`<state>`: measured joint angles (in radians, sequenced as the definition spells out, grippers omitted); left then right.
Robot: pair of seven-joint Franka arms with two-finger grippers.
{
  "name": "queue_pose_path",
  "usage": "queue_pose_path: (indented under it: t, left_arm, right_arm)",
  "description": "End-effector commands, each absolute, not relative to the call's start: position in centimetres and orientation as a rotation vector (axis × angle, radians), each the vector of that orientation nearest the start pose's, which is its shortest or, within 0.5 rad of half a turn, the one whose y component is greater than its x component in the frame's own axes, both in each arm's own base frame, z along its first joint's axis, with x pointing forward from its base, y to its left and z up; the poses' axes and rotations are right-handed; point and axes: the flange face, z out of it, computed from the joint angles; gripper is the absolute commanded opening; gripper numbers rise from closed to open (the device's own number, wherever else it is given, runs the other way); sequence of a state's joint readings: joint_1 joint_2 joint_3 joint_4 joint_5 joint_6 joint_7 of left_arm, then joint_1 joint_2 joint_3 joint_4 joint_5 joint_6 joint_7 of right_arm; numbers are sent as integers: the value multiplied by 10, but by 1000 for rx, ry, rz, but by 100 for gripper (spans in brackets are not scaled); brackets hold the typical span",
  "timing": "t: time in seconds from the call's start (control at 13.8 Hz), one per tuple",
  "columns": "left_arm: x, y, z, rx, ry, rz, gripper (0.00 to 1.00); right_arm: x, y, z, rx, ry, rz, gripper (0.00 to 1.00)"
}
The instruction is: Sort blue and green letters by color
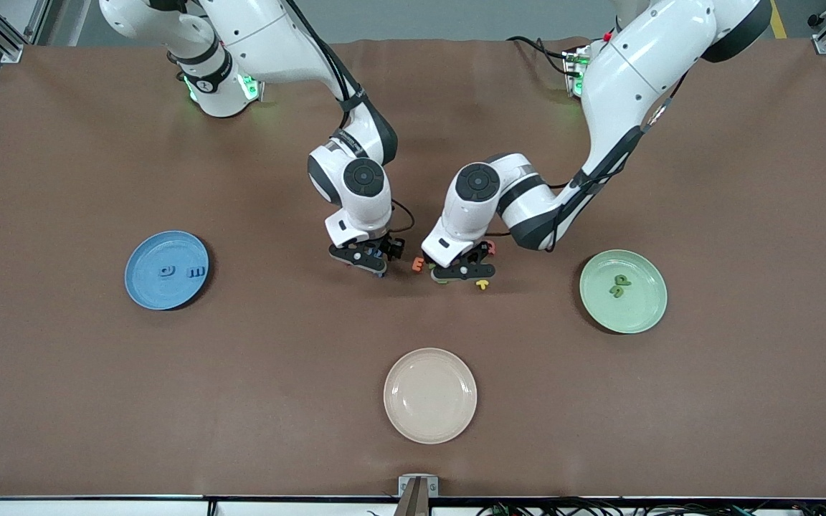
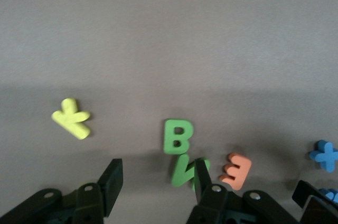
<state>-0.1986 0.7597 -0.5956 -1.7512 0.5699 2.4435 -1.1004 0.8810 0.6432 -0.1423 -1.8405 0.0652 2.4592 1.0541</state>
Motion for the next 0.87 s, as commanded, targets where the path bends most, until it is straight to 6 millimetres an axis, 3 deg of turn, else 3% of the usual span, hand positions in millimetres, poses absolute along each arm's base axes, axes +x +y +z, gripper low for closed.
queue_pose_path:
  t: [0.0, 0.22, 0.43, 0.58, 0.8]
  left_arm:
    - [506, -459, 195, -3246, -29, -119, 60]
    - [513, -456, 188, -3237, -19, -140, 58]
    - [512, -457, 174, -3217, -10, -148, 57]
    - [512, -458, 170, -3220, -18, -145, 56]
    - [510, -463, 171, -3226, -29, -142, 55]
  right_arm:
    - [474, 440, 176, -3133, 563, -62, 73]
    - [474, 440, 176, -3132, 564, -61, 67]
    - [474, 441, 176, -3131, 567, -58, 54]
    - [474, 441, 176, -3131, 569, -56, 41]
    - [478, 435, 178, -3136, 584, -46, 11]
